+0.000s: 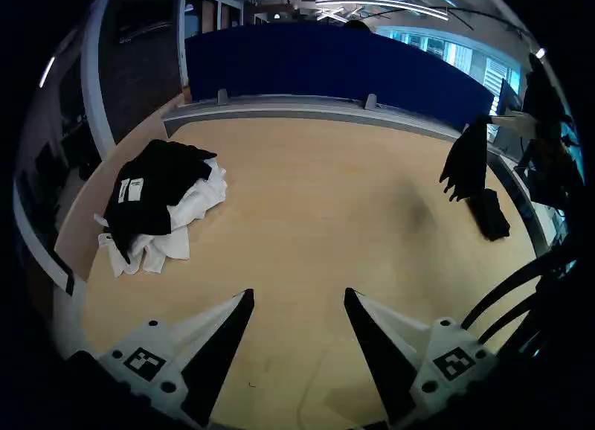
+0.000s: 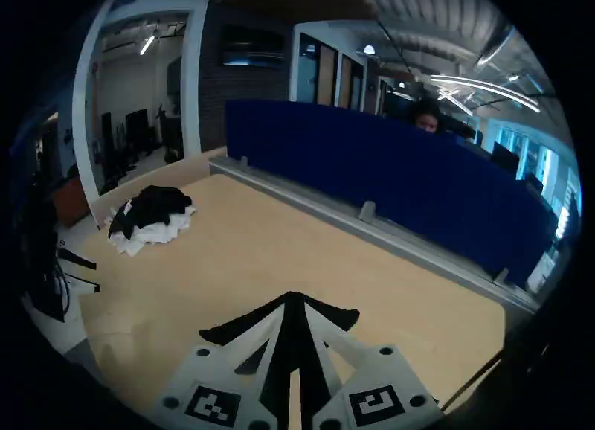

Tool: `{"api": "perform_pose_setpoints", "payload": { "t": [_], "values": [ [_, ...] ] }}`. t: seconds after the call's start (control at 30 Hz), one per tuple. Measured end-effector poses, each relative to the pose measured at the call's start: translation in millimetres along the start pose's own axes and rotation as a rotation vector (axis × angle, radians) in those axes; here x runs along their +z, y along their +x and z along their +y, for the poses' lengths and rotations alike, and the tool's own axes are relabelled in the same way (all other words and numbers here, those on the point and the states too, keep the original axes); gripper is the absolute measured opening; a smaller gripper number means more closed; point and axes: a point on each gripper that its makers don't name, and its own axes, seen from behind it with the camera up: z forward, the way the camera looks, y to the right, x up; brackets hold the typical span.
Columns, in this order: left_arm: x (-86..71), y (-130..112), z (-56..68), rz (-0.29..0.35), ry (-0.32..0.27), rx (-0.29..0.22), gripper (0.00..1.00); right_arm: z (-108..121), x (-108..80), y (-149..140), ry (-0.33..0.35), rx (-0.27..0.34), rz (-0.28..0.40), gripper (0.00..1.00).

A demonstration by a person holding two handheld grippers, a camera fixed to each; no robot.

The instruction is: Fold towel

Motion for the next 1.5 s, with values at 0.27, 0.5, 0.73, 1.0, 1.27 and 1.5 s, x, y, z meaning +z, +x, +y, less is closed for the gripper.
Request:
{"api": "perform_pose_setpoints", "payload": {
  "t": [0.27,0.5,0.73,1.0,1.27,1.5],
  "values": [
    [5.6,-1.0,7.4,-0.012,-0.003,0.015,0.90,78.6,-17.7,-26.1,-0.102,0.020,-0.045,0.04],
    [9.2,2.5,12.9,-0.016,-0.005,0.027,0.90,130.5,-26.8,-38.7,-0.164,0.059,-0.060,0.04],
    [9.8,7.7,19.3,-0.017,-0.011,0.033,0.90,158.3,-25.9,-45.6,-0.187,0.091,-0.068,0.04],
    [10.8,7.8,22.3,-0.018,-0.010,0.037,0.90,172.0,-22.2,-58.8,-0.201,0.107,-0.093,0.04],
    [9.9,6.9,21.5,-0.022,-0.006,0.042,0.90,178.8,-29.3,-77.8,-0.219,0.123,-0.119,0.04],
    [10.4,10.5,25.4,-0.022,-0.015,0.047,0.90,185.2,-48.5,-104.2,-0.246,0.148,-0.146,0.04]
  ]
}}
